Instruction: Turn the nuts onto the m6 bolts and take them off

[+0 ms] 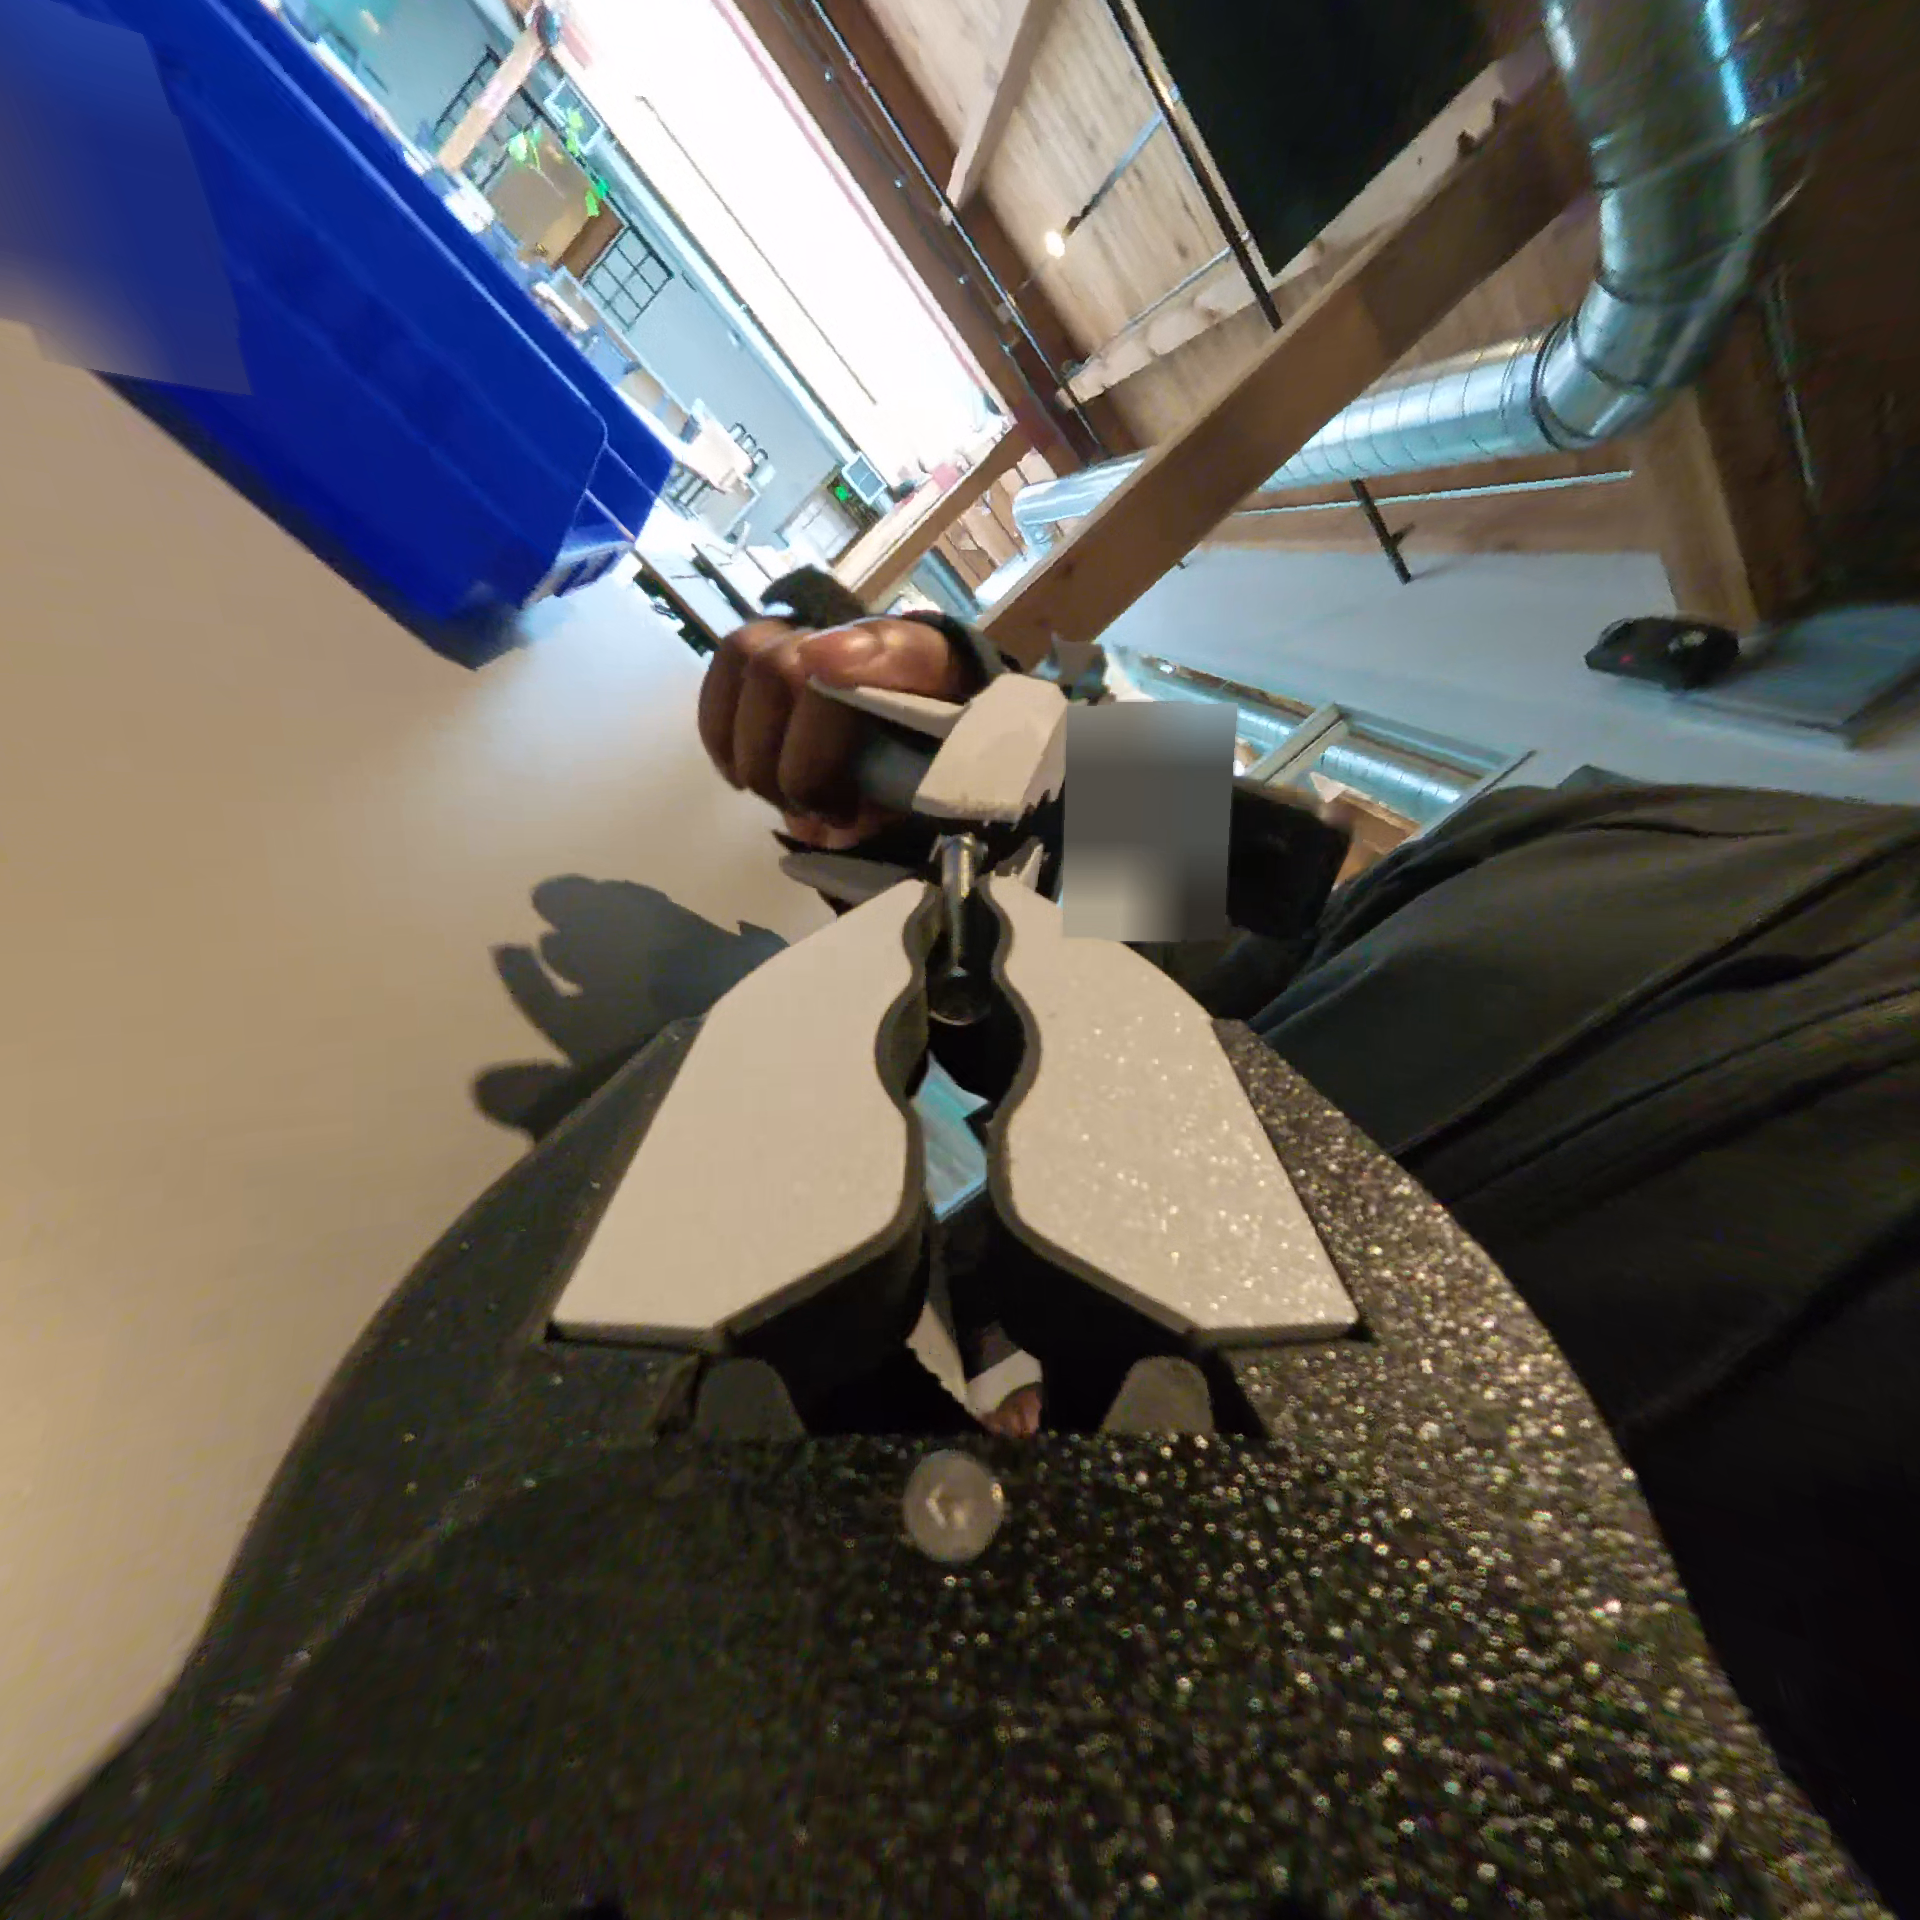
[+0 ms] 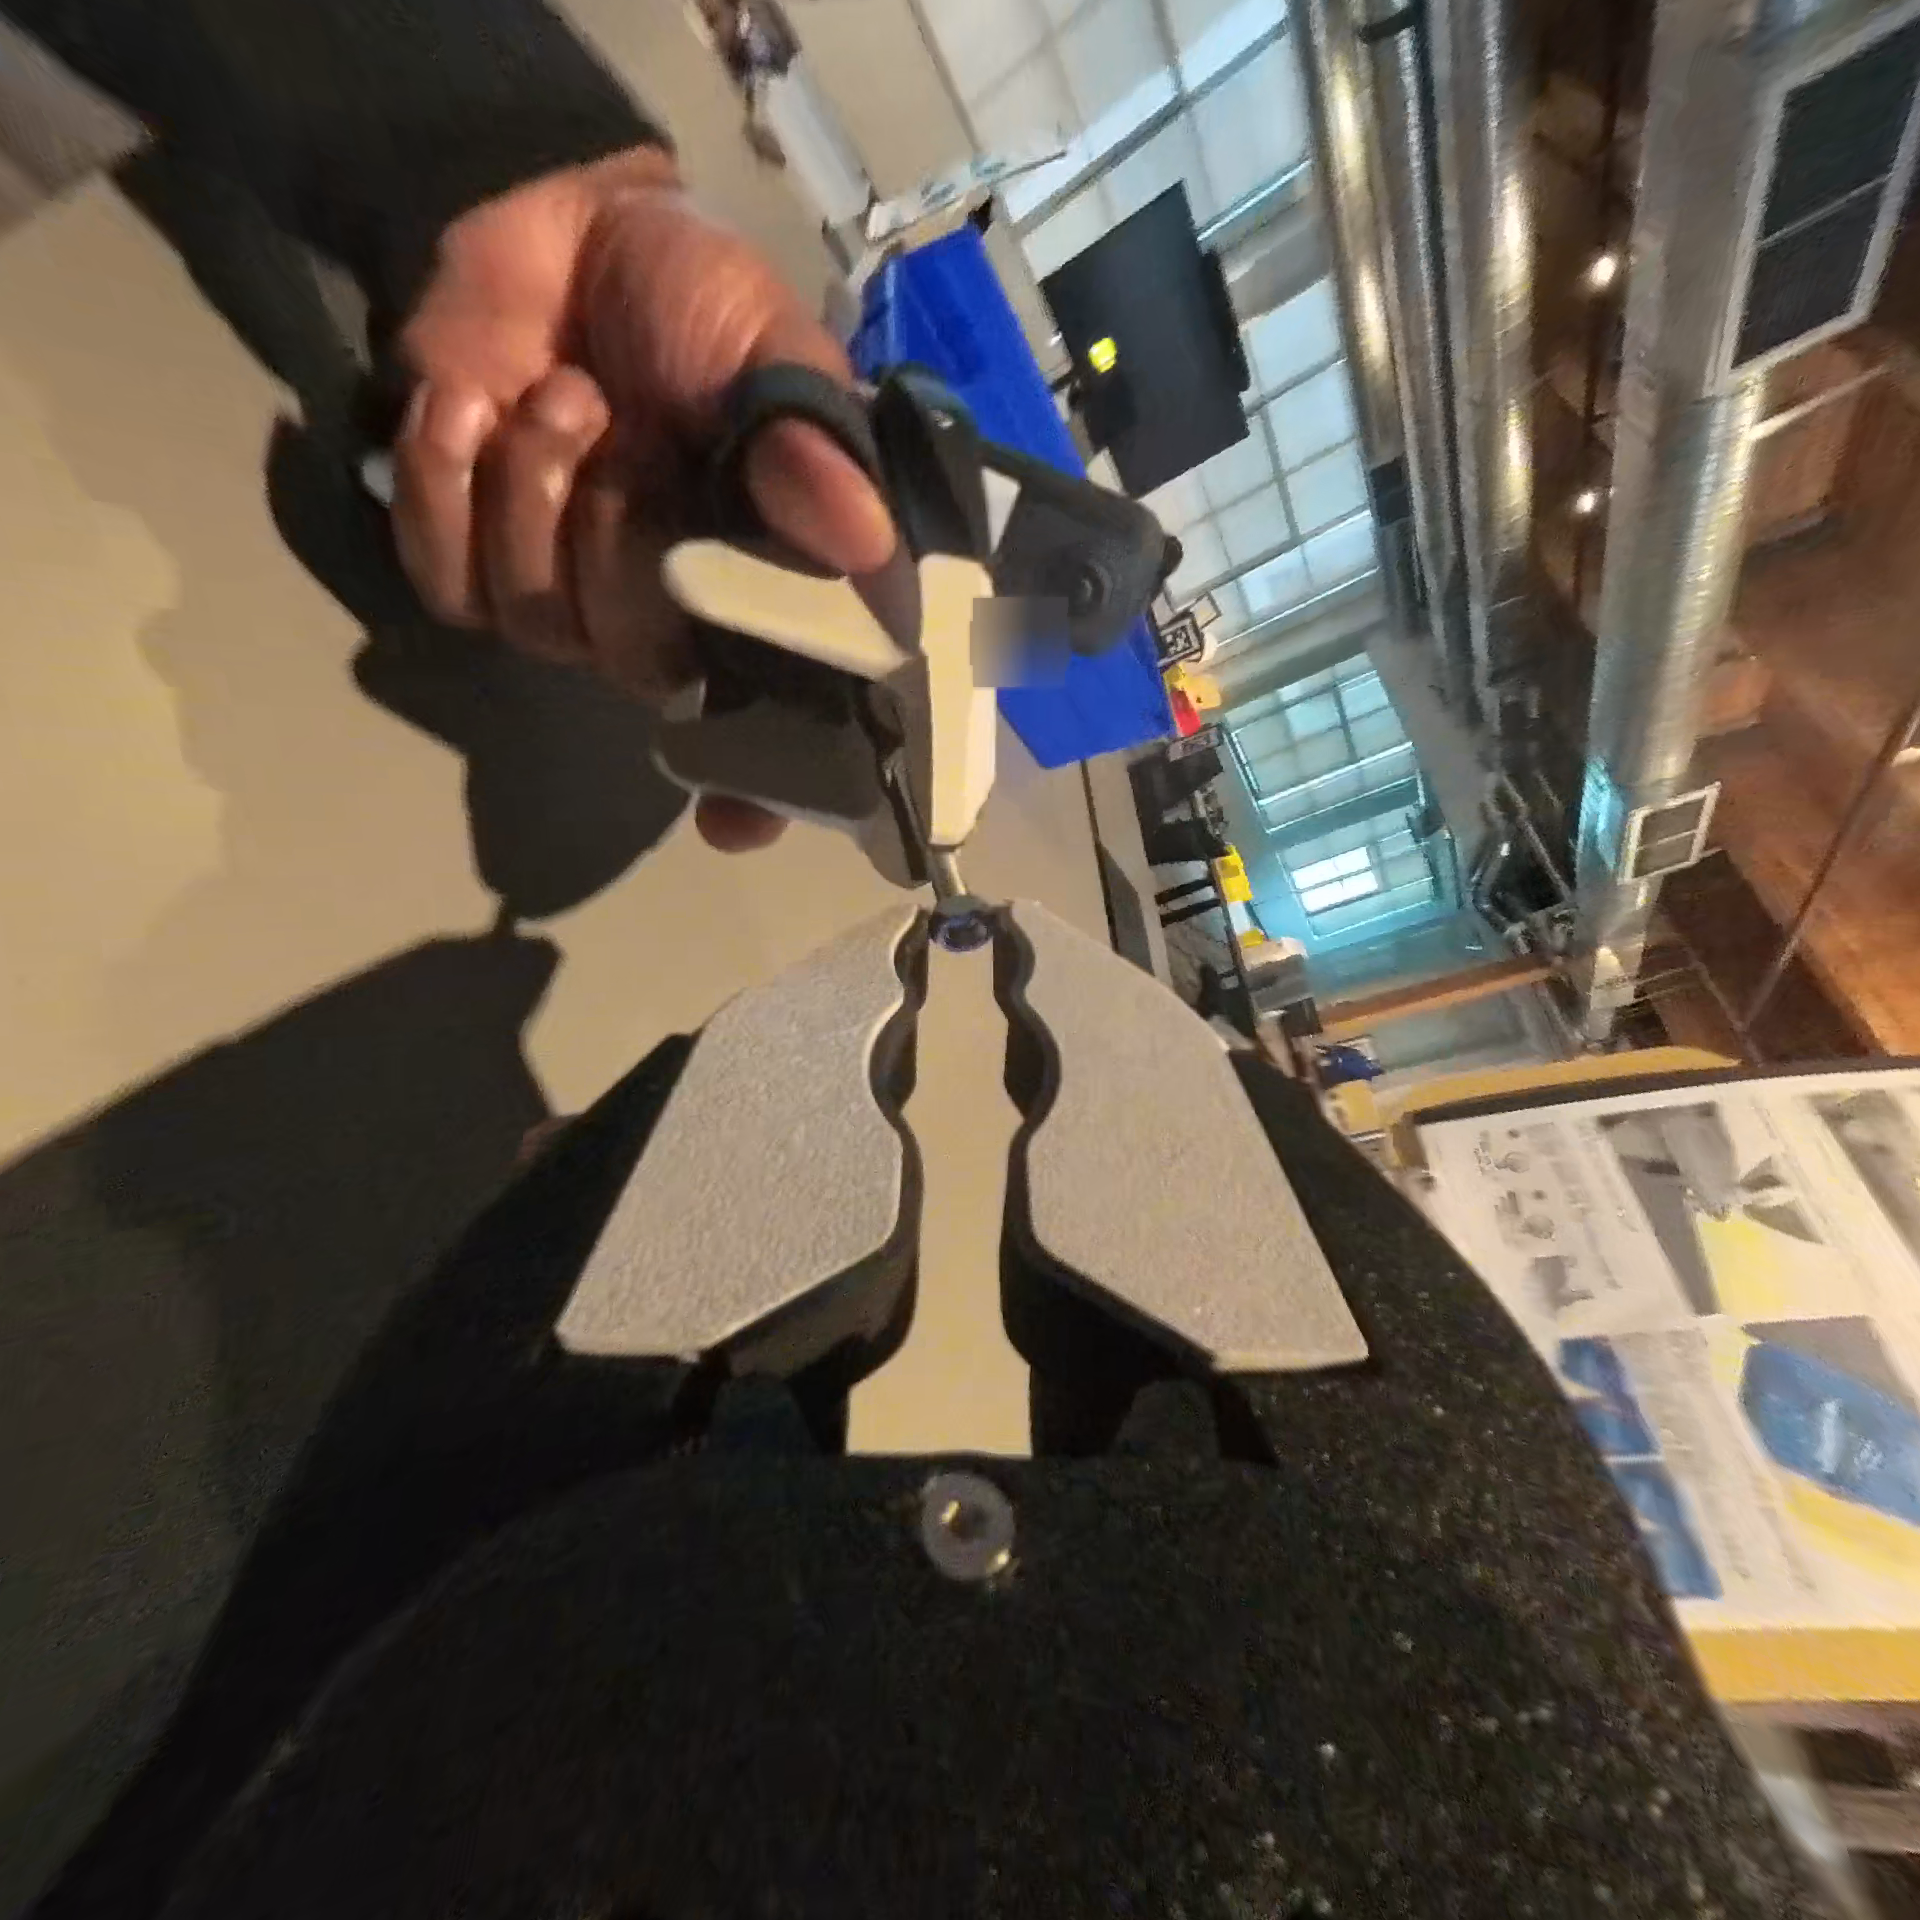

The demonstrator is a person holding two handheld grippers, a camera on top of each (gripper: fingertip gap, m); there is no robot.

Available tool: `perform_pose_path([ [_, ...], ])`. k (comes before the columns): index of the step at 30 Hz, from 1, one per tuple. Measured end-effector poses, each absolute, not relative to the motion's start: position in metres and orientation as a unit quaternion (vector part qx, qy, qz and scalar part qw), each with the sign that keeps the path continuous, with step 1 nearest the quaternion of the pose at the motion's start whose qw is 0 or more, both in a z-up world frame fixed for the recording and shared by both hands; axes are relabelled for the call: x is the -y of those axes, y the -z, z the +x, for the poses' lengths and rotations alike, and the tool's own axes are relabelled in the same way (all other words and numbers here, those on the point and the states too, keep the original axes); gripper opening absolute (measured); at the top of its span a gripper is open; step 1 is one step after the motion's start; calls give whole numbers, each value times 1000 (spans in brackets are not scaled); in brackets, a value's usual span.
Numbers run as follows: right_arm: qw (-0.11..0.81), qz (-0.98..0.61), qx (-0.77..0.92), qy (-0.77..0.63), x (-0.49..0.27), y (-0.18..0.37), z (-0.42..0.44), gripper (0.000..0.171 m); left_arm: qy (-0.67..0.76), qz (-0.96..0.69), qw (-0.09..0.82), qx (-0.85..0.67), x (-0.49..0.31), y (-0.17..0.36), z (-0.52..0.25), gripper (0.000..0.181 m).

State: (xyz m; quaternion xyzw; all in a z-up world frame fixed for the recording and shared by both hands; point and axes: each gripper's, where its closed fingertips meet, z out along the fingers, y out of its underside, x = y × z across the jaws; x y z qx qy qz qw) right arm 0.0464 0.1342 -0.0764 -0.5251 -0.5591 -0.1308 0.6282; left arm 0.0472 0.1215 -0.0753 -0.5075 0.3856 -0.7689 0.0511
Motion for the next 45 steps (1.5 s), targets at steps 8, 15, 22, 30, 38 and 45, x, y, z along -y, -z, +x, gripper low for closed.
perform_pose_path([
  [8,639,-604,477,12,-141,84,33,20,739,-514,108,-422,-132,79,36,5],
  [15,636,-647,418,-51,-147,85,25,37,704,-516,146,-467,-135,85,28,5],
  [22,579,-694,288,-317,-146,73,17,34,673,-486,201,-520,-137,81,16,5],
  [30,573,-692,361,-250,-146,85,2,11,682,-488,171,-518,-140,82,8,5],
  [38,621,-543,540,167,-157,82,7,10,752,-510,27,-416,-144,82,6,5],
  [45,642,-543,515,165,-160,82,11,15,751,-512,31,-415,-147,82,11,5],
])
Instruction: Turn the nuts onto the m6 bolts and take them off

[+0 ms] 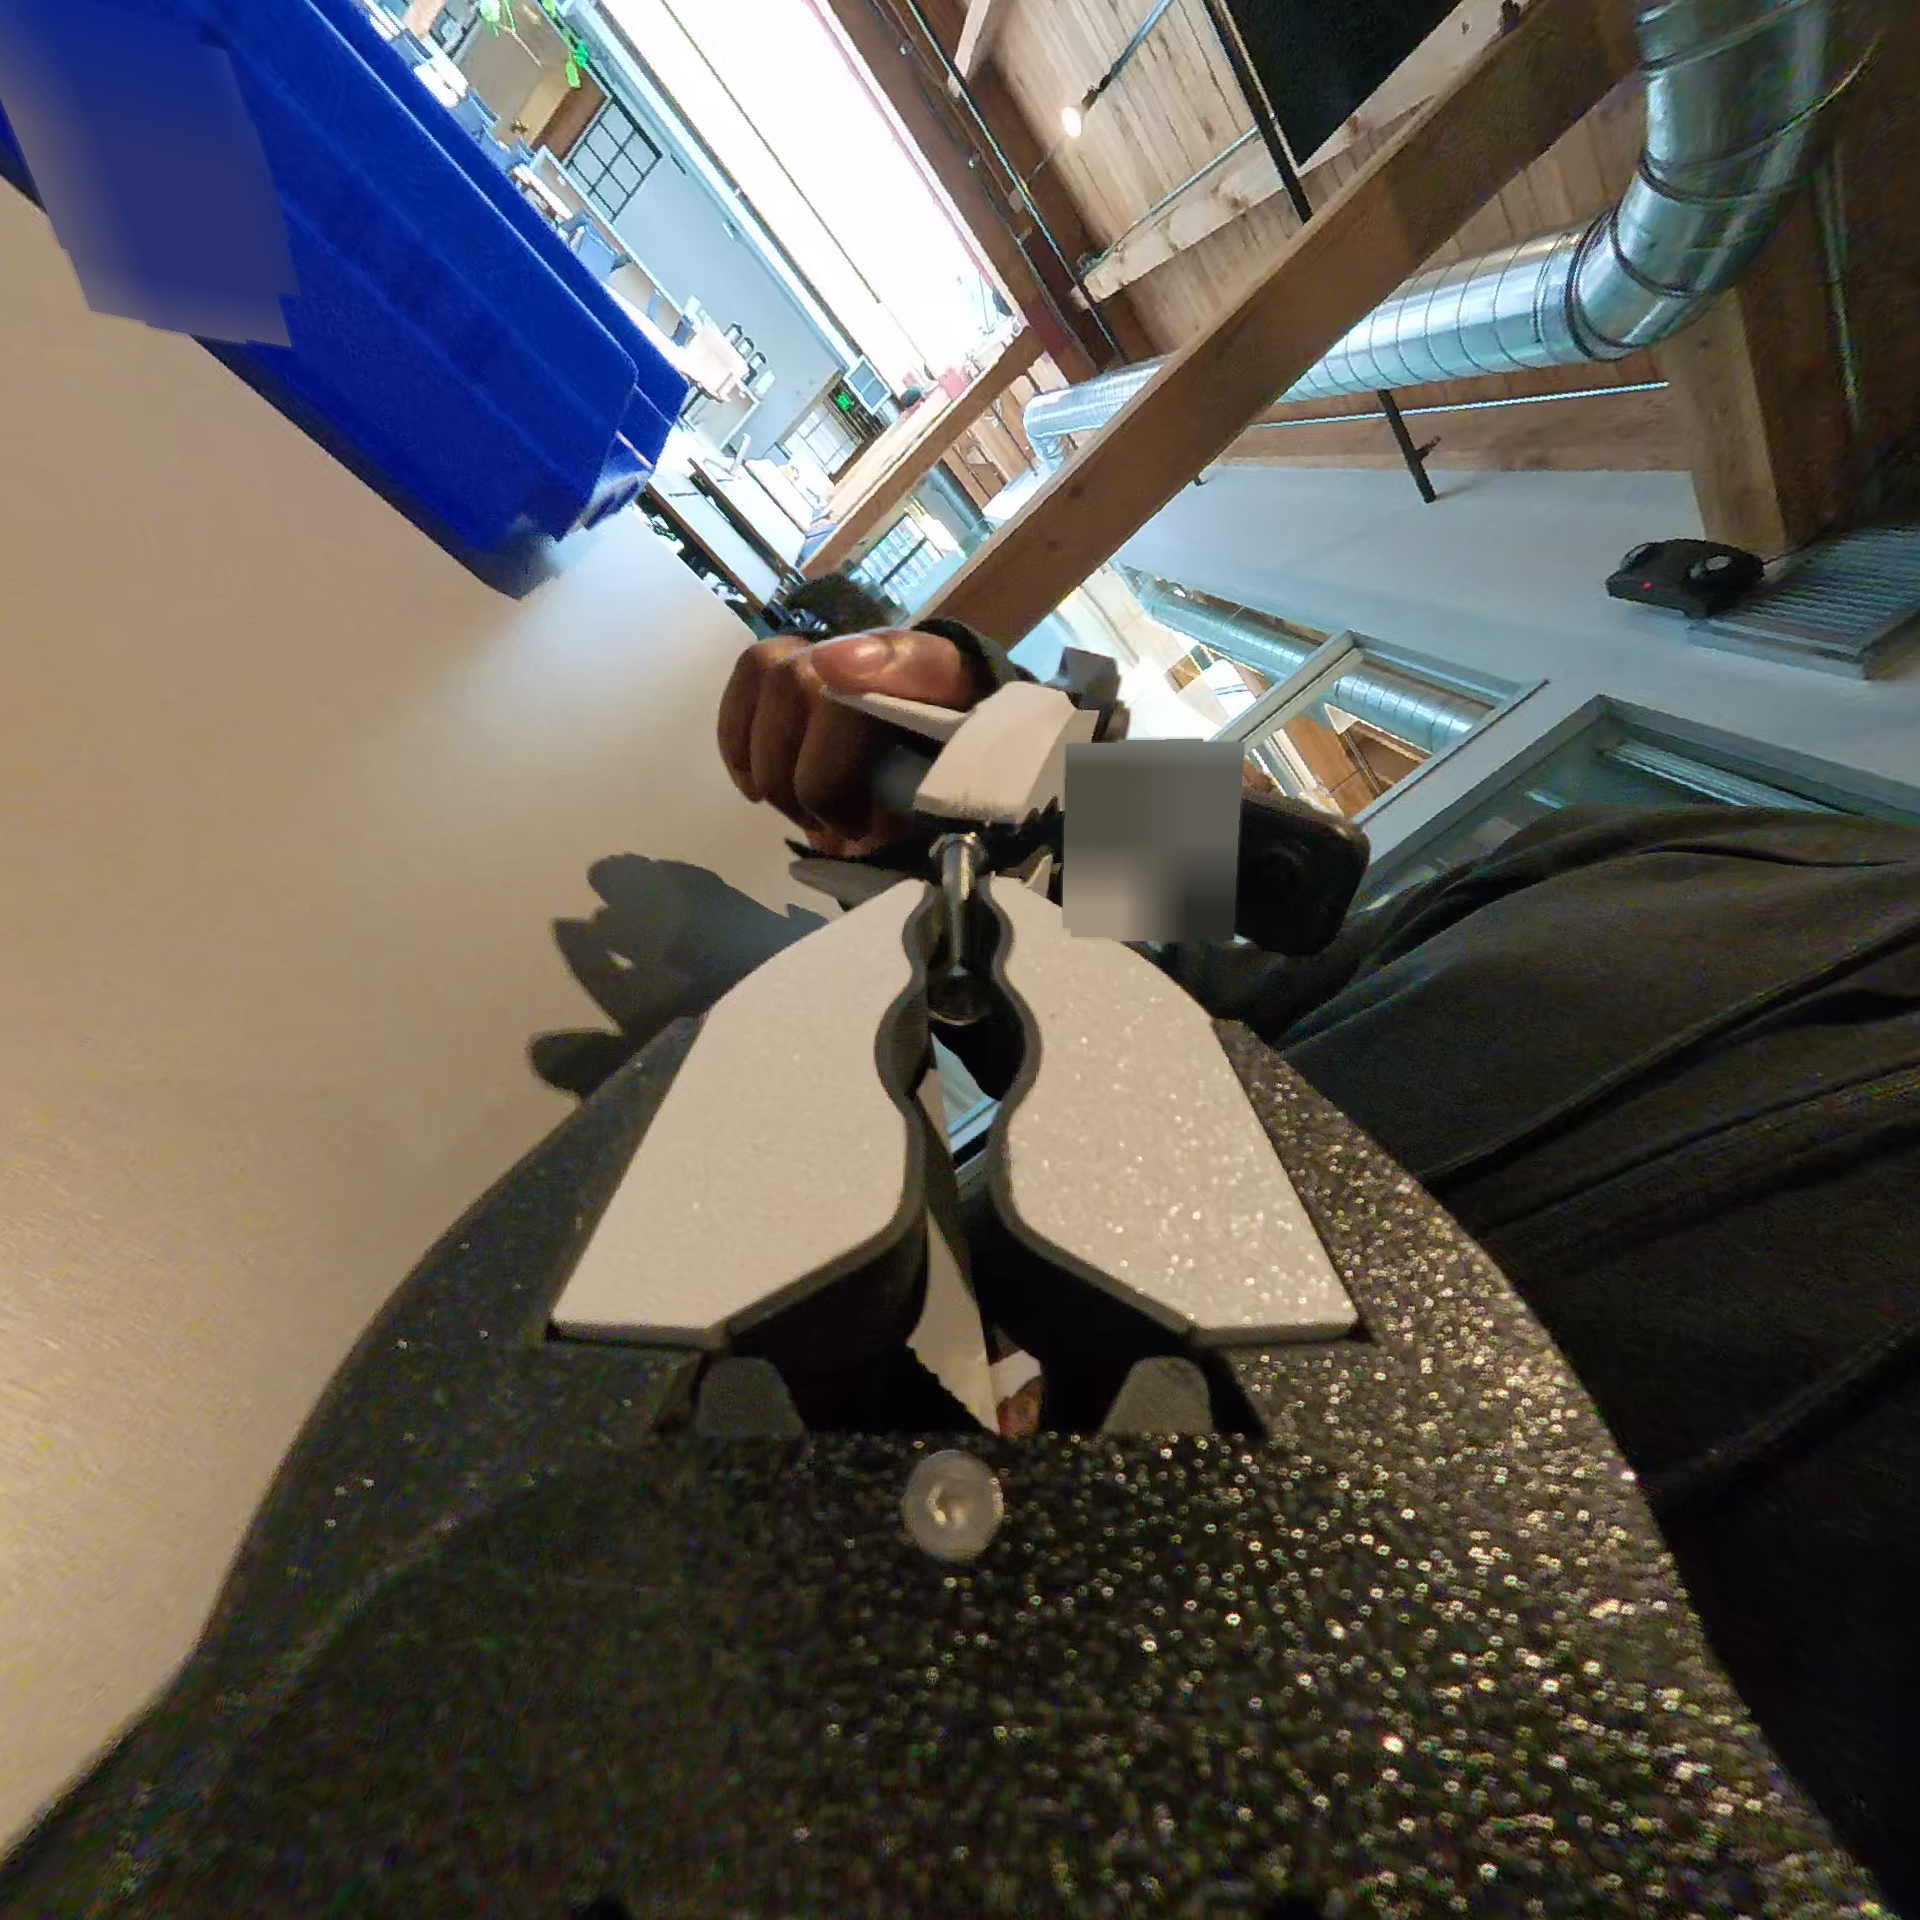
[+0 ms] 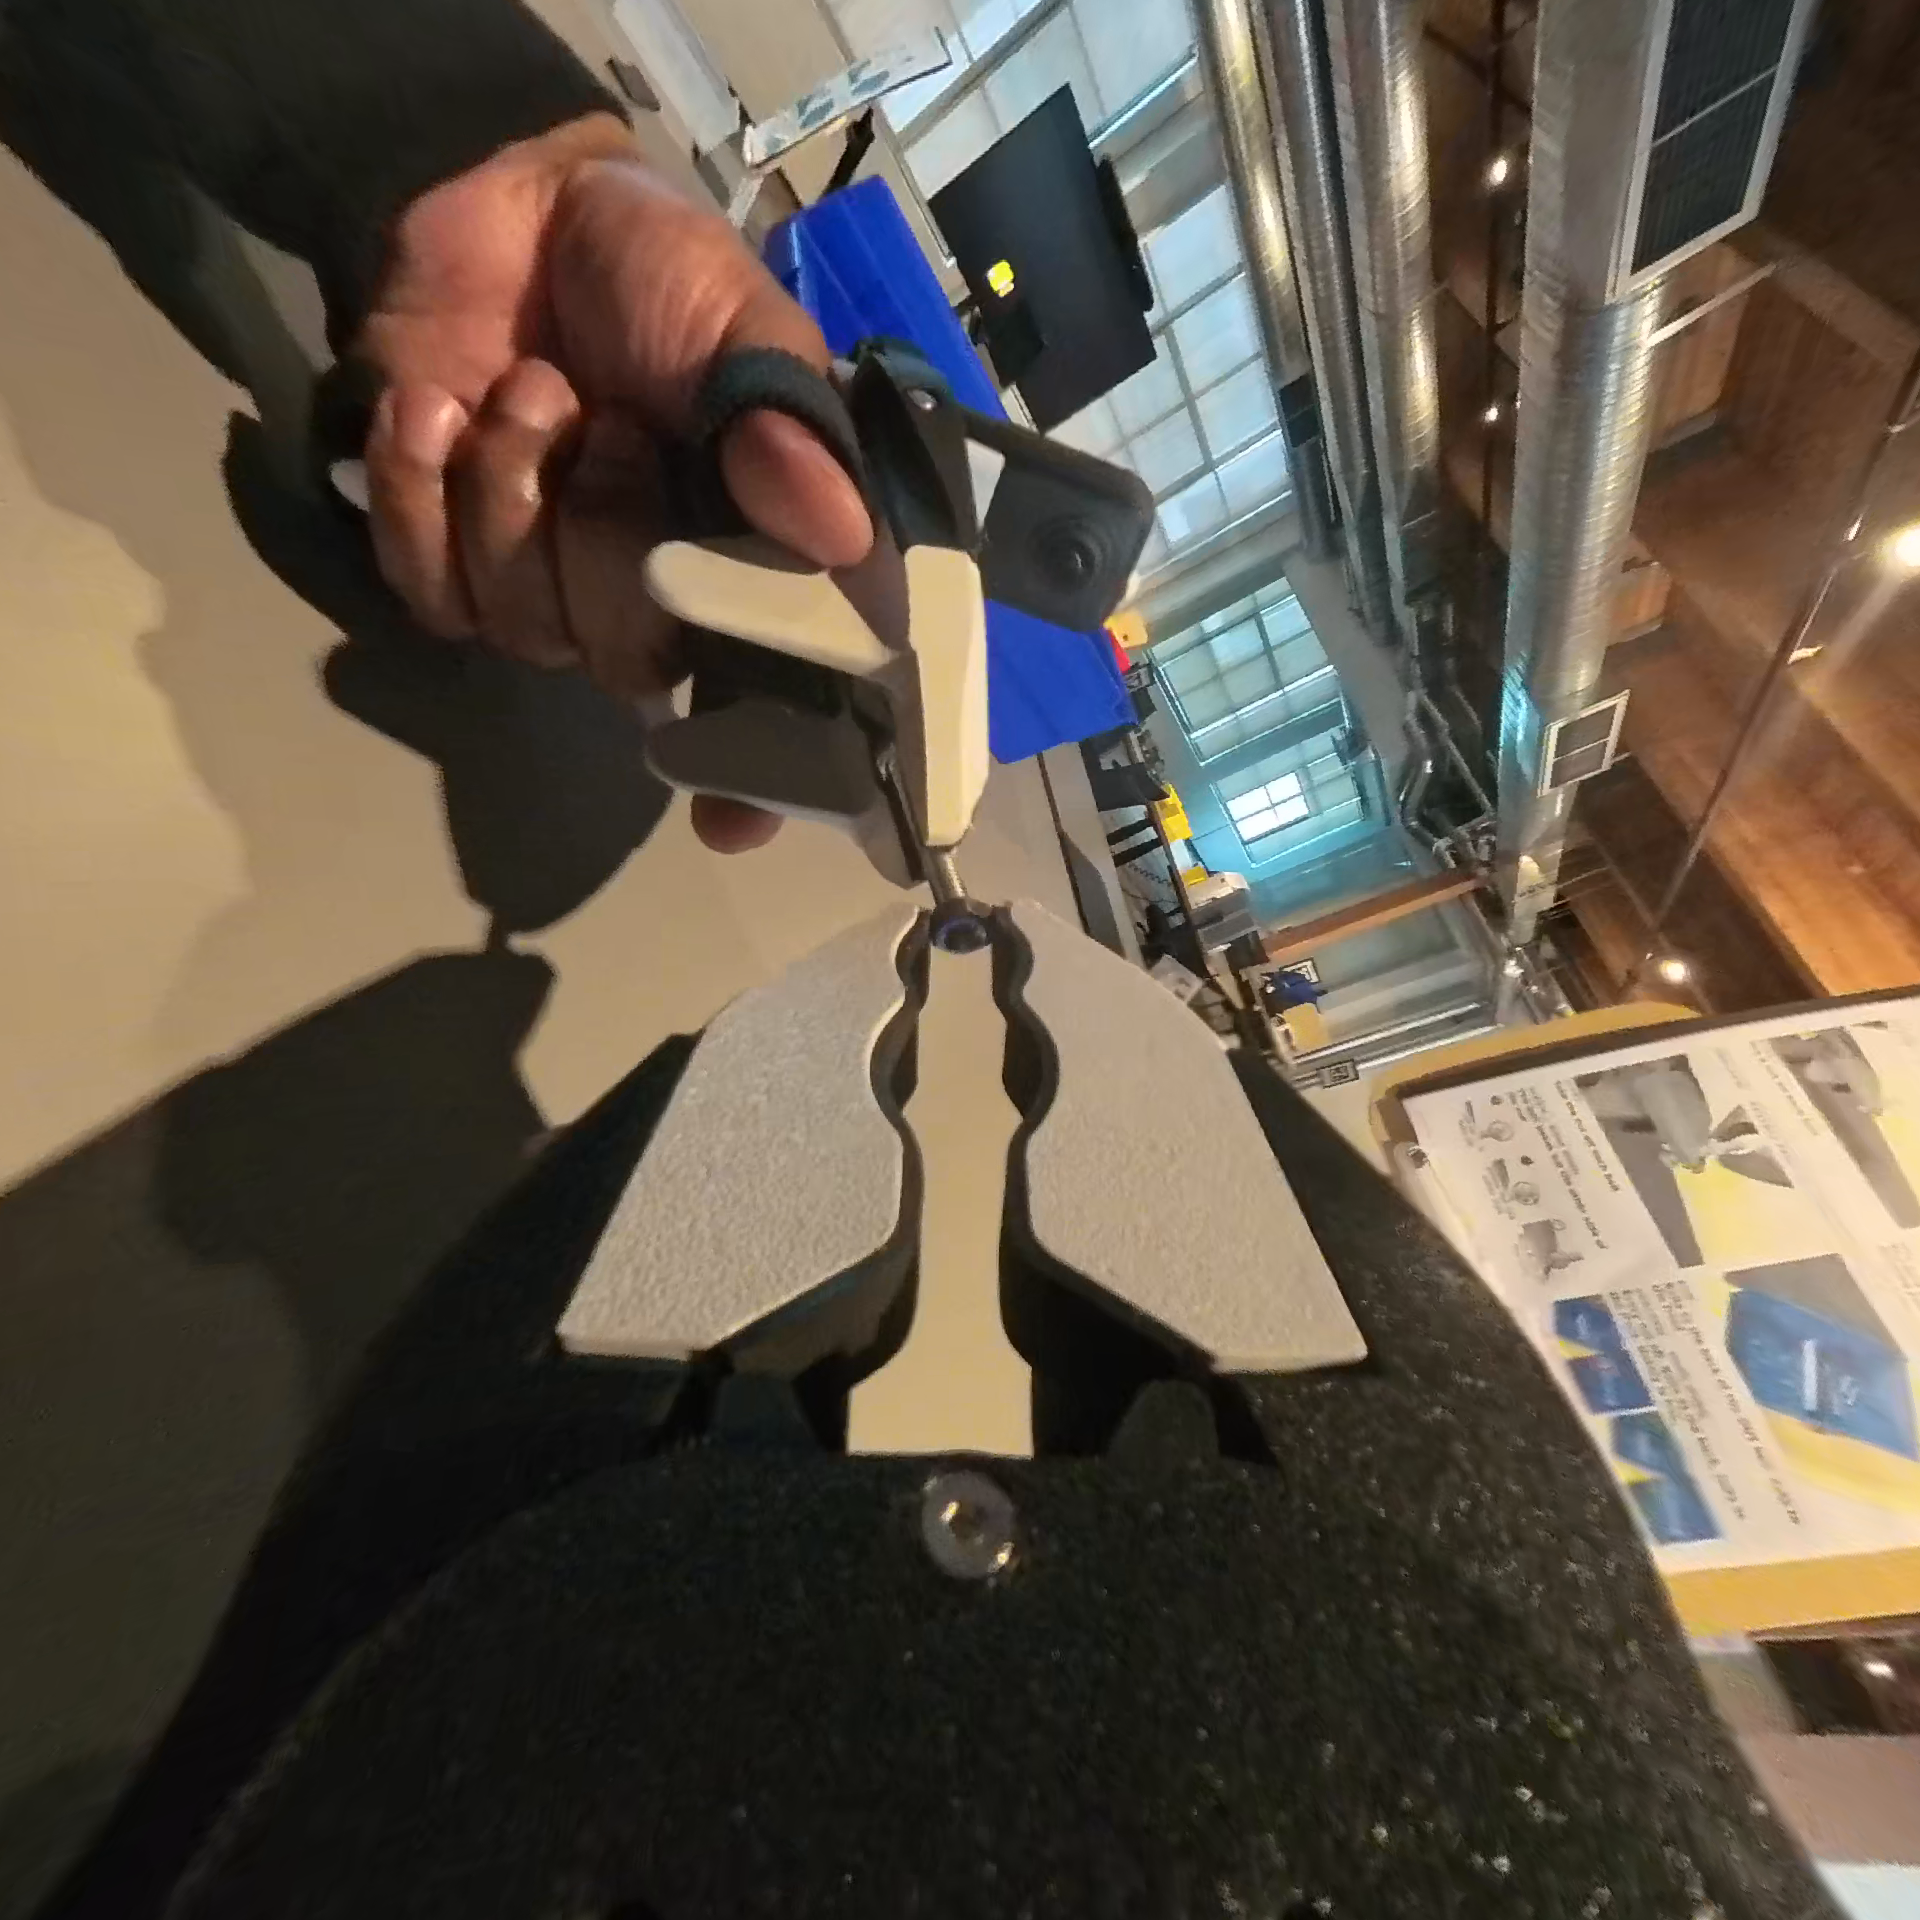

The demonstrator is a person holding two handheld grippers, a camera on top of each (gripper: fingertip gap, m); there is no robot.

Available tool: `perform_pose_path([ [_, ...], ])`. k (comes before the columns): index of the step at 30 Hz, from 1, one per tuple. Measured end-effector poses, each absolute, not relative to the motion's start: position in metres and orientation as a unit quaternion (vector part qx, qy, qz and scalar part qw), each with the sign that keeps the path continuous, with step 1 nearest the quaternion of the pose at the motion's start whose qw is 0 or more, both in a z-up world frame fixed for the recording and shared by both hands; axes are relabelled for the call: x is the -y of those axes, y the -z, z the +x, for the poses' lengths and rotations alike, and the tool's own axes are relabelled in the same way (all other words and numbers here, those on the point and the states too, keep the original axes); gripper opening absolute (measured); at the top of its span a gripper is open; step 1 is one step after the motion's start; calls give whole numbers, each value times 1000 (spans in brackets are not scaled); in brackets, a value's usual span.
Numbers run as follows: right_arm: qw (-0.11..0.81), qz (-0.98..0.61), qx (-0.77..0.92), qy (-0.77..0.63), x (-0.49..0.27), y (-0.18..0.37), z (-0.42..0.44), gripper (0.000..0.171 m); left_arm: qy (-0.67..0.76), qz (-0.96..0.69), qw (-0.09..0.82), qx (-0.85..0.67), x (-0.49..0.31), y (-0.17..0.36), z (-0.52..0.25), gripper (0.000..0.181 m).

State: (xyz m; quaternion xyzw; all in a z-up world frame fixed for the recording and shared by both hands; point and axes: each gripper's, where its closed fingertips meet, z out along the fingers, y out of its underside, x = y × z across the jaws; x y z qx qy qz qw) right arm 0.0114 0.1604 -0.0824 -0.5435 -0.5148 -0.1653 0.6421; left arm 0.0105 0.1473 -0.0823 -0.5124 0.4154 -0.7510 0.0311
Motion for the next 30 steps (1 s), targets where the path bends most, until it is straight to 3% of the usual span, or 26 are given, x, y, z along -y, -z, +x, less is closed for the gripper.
perform_pose_path([
  [6,645,-631,431,-3,-161,87,17,40,750,-502,89,-421,-157,77,16,5],
  [11,627,-675,335,-200,-157,80,19,41,726,-490,140,-463,-155,78,21,5],
  [15,634,-671,305,-233,-155,73,26,32,727,-481,134,-472,-147,77,26,5],
  [19,619,-676,353,-187,-151,83,28,11,729,-483,112,-471,-139,78,33,5],
  [30,629,-498,549,232,-146,88,51,10,744,-521,16,-417,-131,86,46,5],
])
